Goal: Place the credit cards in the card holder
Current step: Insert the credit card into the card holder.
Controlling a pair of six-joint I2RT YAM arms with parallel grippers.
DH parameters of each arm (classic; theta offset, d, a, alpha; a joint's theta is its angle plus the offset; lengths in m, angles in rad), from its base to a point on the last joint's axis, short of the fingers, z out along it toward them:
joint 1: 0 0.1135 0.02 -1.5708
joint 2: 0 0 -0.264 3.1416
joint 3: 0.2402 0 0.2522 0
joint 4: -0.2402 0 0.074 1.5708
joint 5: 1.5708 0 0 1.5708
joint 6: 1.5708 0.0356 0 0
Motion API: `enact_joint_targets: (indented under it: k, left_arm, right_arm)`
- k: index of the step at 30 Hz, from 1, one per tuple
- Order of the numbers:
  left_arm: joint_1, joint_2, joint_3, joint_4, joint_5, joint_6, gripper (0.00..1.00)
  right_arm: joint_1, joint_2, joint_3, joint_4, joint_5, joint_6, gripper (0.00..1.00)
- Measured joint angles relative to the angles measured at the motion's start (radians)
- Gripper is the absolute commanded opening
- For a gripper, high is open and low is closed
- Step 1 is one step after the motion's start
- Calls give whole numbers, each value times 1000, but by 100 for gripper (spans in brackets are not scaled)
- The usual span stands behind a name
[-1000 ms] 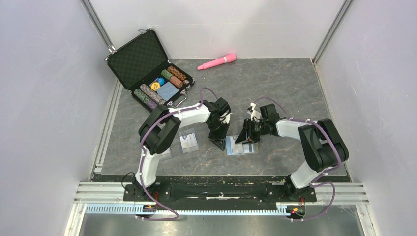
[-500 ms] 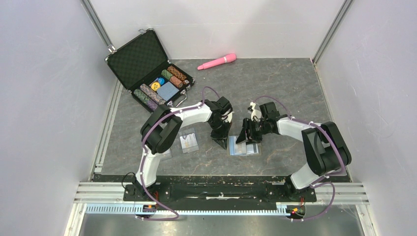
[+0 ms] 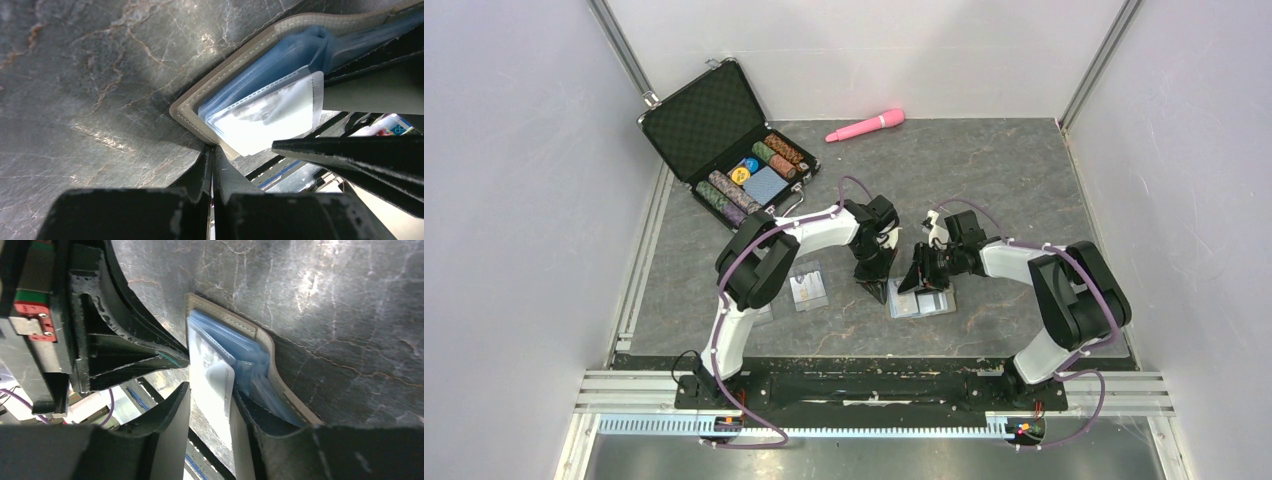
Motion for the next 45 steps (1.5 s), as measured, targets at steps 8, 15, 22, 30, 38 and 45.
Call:
enact_joint_targets:
  k: [8,15,22,30,38,45]
  left_arm:
    - [0,1,2,-2,1,0,2]
    - [-2,2,4,10,1,0,2]
    - [-2,3,10,39,-1,0,2]
    - [-5,3,15,54,-14,0,5]
    - [3,-74,15,58,-100,2,36]
    - [65,-280,-29,129,-134,0,46]
  right_arm:
    - [8,2,30,-39,-4,-6,59]
    - [24,0,103,-176,45,-89,75]
    - [28,-17,134,-270,92,-148,88]
    - [35,-29,173,-365,163,-217,94]
    - [37,-29,220,-439,245,-269,97]
    - [37,-31,263,-480,296,-302,98]
